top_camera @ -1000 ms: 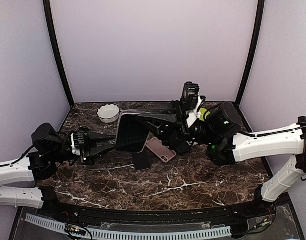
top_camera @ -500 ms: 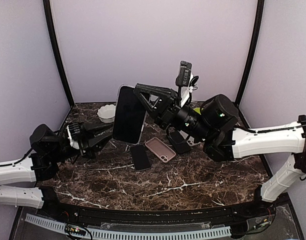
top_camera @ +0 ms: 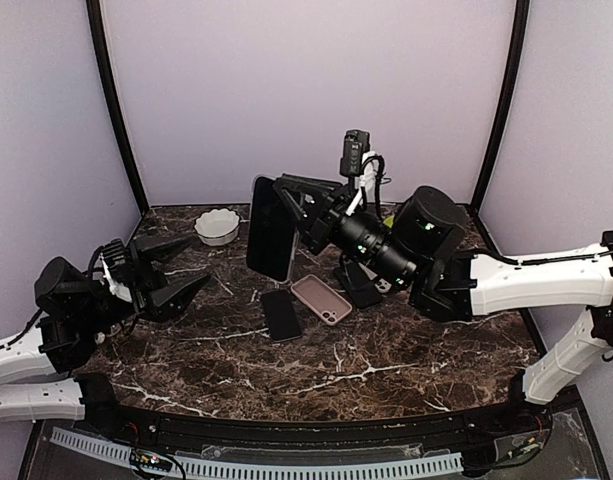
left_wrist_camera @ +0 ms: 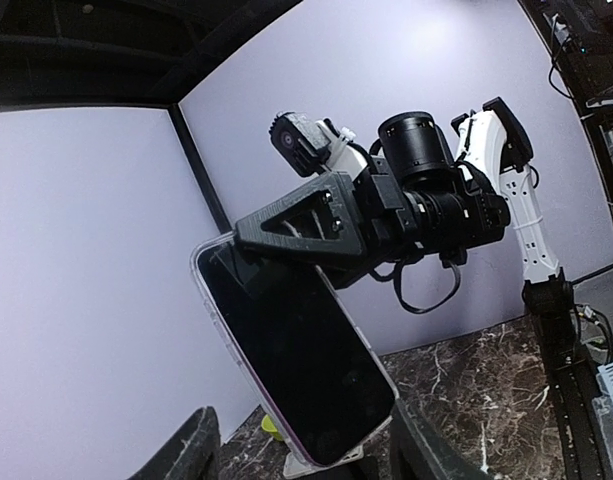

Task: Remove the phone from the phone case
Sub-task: Remove the bottom left corner of the phone case, then pass from the right arm to the left

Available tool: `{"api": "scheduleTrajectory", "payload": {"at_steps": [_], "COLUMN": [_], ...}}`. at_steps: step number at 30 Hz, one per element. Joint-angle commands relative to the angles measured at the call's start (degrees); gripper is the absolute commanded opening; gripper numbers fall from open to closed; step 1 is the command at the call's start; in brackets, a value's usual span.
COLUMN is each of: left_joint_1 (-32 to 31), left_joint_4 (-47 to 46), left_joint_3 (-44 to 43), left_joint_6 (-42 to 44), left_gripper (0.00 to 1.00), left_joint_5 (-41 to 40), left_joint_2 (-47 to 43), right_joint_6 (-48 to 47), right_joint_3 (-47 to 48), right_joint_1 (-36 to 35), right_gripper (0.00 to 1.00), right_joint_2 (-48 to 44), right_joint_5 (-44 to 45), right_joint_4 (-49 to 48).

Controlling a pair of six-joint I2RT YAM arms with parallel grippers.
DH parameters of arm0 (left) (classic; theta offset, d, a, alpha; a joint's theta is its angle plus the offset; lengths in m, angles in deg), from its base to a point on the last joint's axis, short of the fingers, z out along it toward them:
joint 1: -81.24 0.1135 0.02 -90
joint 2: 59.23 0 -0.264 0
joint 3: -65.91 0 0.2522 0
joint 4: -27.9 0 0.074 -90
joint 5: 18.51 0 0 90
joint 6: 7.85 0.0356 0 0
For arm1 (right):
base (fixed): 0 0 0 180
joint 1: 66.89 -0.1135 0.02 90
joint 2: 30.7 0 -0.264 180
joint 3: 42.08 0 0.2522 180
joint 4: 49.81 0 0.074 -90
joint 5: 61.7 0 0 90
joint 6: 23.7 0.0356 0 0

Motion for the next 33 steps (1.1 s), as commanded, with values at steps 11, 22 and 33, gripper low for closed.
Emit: {"api": "scheduleTrajectory", "payload": {"at_steps": [11,22,33], "left_joint_1": [-0.1,-0.1,-0.2], "left_joint_4": [22.3,18.7,12.3], "left_joint_3": [-20.0,-24.7,-22.5], "left_joint_6": [-12.0,-15.6,-17.8], "left_gripper": [0.60,0.53,0.51], "left_joint_5": [14.1,24.8,29.8], "left_joint_2": [9.8,20.6,22.6], "right_joint_6": [-14.5,-19.0,-23.0], "right_joint_3": [-9.2,-5.6,-4.0], "right_joint_1": [4.1,4.1,4.1], "right_gripper": [0.00,0.00,0.00], "right_joint_2": [-11.2,-9.7,-7.8], "right_joint_5": [-36.4,-43.4,-38.6], "right_joint_4": [-0.8,2.3,4.5]}}
